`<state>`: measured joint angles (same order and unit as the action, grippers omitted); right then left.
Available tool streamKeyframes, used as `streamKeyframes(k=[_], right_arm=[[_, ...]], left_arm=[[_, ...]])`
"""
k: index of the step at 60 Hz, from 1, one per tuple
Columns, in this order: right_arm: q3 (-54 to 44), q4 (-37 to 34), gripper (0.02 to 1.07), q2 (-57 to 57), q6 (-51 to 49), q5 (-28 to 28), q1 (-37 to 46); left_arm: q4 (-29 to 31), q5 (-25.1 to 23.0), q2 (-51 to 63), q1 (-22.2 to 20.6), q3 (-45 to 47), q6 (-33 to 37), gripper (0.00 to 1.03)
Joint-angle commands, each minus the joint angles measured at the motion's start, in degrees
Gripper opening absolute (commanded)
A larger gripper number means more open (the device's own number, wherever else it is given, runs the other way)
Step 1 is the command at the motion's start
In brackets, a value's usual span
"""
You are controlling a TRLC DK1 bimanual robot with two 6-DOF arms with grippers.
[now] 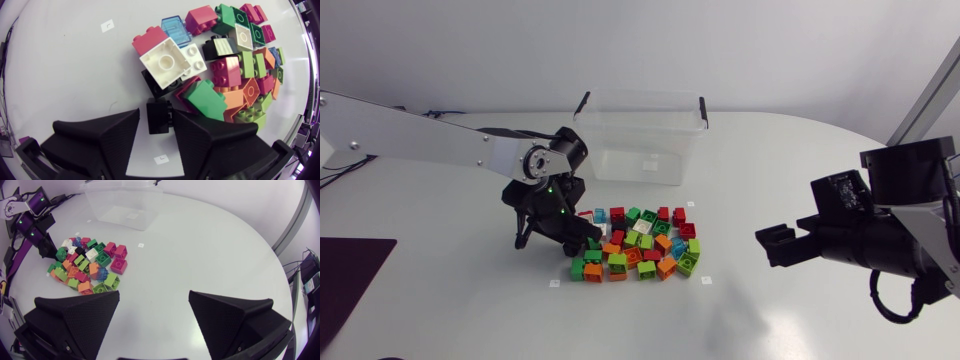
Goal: Place the duplo bricks in the container
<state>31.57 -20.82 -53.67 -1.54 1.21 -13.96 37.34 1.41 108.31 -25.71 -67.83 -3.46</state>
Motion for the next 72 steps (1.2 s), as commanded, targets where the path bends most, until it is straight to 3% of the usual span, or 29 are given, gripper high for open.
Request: streamKeyframes(k=[1, 13, 21, 31, 42, 48, 72], right_arm=[[1.21, 0.08, 1.02, -1.79, -0.13, -0.60, -1.16], [2.44, -0.28, 1.02, -9.26, -0.57, 1.16, -3.18], [4.29, 0.08, 1.02, -14.18, -6.11, 4.24, -6.52], [9.21, 1.31, 1.02, -24.20, -11.03, 10.74, -4.59], [16.86, 0.34, 1.02, -35.28, -14.63, 12.67, -2.48], [20.37, -0.63, 1.02, -40.46, -9.62, 6.79, -3.36], [28.19, -11.79, 1.02, -44.68, 4.62, 2.65, -7.14]], left_arm=[[-0.34, 0.00, 1.81, -0.74, -0.81, -1.81, 0.38], [-0.25, 0.08, 2.17, -0.56, 0.51, -1.02, 0.28], [2.03, 0.08, 0.23, 0.40, 1.48, 1.62, 0.27], [3.18, 0.08, -5.13, 1.19, 3.06, 4.17, 0.25], [3.35, 0.08, -8.29, 2.51, 3.85, 5.49, 0.25], [3.44, 0.08, -10.40, 3.74, 3.50, 5.93, 0.25], [2.56, -0.44, -17.87, 6.55, 0.77, 7.86, 0.25]])
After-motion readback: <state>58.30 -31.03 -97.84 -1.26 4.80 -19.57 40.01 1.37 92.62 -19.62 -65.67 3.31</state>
